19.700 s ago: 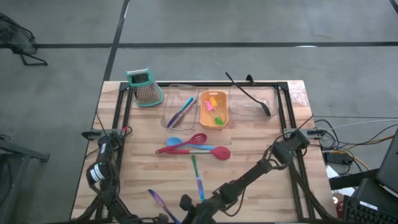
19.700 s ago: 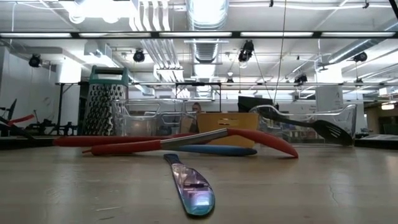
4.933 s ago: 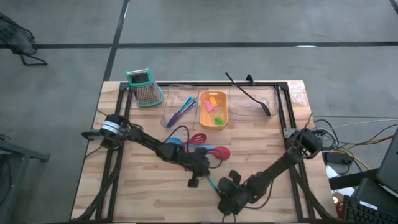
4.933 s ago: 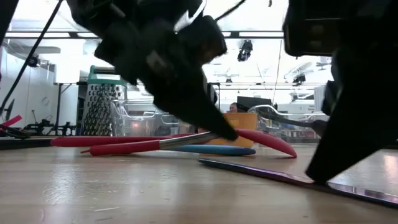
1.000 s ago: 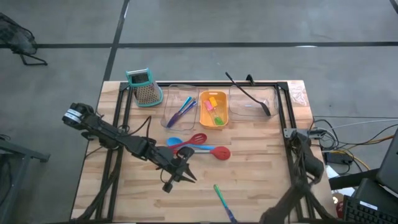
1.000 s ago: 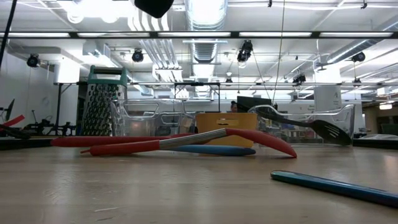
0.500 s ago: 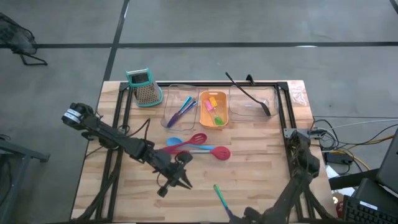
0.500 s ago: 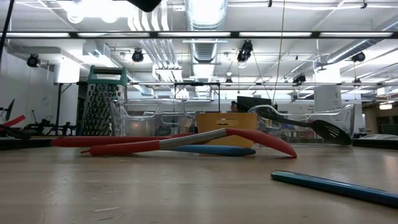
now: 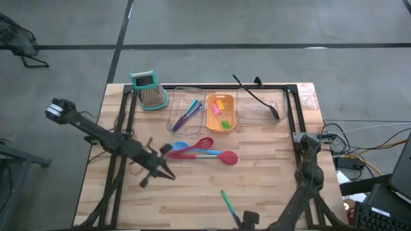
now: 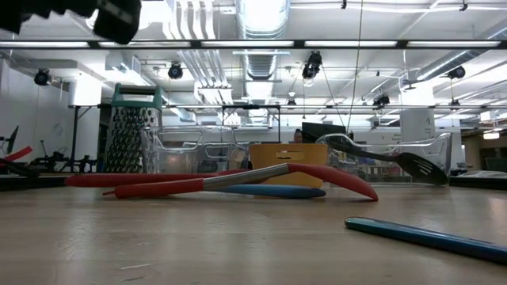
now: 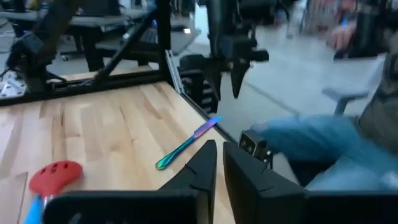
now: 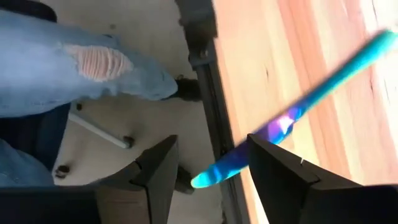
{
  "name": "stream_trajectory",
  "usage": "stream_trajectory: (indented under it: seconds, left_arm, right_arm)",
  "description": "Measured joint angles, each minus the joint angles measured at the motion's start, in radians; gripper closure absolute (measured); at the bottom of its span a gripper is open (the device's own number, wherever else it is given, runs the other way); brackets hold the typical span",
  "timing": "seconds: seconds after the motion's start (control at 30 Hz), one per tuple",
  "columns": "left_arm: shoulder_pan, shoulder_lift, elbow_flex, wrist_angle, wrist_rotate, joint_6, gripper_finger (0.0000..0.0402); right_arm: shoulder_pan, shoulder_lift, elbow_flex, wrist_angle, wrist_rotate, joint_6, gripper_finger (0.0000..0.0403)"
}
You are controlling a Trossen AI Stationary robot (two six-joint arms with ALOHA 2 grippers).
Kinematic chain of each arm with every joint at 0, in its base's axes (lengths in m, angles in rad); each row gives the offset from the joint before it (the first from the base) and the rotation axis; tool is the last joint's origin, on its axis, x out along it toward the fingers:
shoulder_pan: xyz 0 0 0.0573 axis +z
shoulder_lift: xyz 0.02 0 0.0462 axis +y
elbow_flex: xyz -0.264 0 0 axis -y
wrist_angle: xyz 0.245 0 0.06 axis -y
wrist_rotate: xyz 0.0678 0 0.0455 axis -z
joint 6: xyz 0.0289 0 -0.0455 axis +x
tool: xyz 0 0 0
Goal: Pick & Place Kitchen Items
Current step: Put the blue knife into the left transparent bin
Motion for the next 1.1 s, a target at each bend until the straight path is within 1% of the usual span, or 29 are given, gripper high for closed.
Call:
stream_trajectory:
  seconds: [0.13,0.23,0.33,0.47,0.6,0.7,0.83,0.9,1.0,1.1]
  left_arm:
    - [0.0,-0.144,-0.131,0.055,-0.014,-0.031,0.0354]
    - [0.0,-0.239,-0.208,0.068,-0.064,-0.053,0.0352]
    - [0.001,-0.31,-0.272,0.087,-0.104,-0.065,0.0351]
    - [0.001,-0.381,-0.327,0.1,-0.108,-0.041,0.0351]
    - [0.002,-0.424,-0.39,0.099,-0.11,-0.028,0.0351]
    - [0.002,-0.443,-0.423,0.092,-0.142,-0.044,0.0351]
    - [0.002,-0.45,-0.423,0.091,-0.157,-0.107,0.0351]
    - [0.002,-0.45,-0.423,0.089,-0.158,-0.105,0.0351]
    - [0.002,-0.45,-0.423,0.081,-0.158,-0.104,0.0351]
    - [0.002,-0.448,-0.423,0.076,-0.157,-0.104,0.0351]
  right_arm:
    - [0.002,0.014,0.013,-0.011,-0.002,-0.066,0.0227]
    - [0.006,0.014,0.0,-0.009,-0.008,-0.068,0.0225]
    - [0.016,0.022,-0.018,-0.012,-0.011,-0.051,0.0217]
    - [0.034,0.038,-0.018,-0.005,-0.05,-0.011,0.0211]
    - [0.06,0.083,-0.019,0.006,-0.067,-0.031,0.0214]
    - [0.08,0.101,-0.02,0.005,-0.065,-0.057,0.0221]
    - [0.095,0.11,-0.018,-0.021,-0.057,-0.064,0.0229]
    - [0.101,0.113,-0.019,-0.025,-0.039,-0.081,0.0231]
    - [0.104,0.106,-0.019,-0.064,-0.036,-0.076,0.0232]
    - [0.112,0.107,-0.019,-0.062,-0.037,-0.071,0.0232]
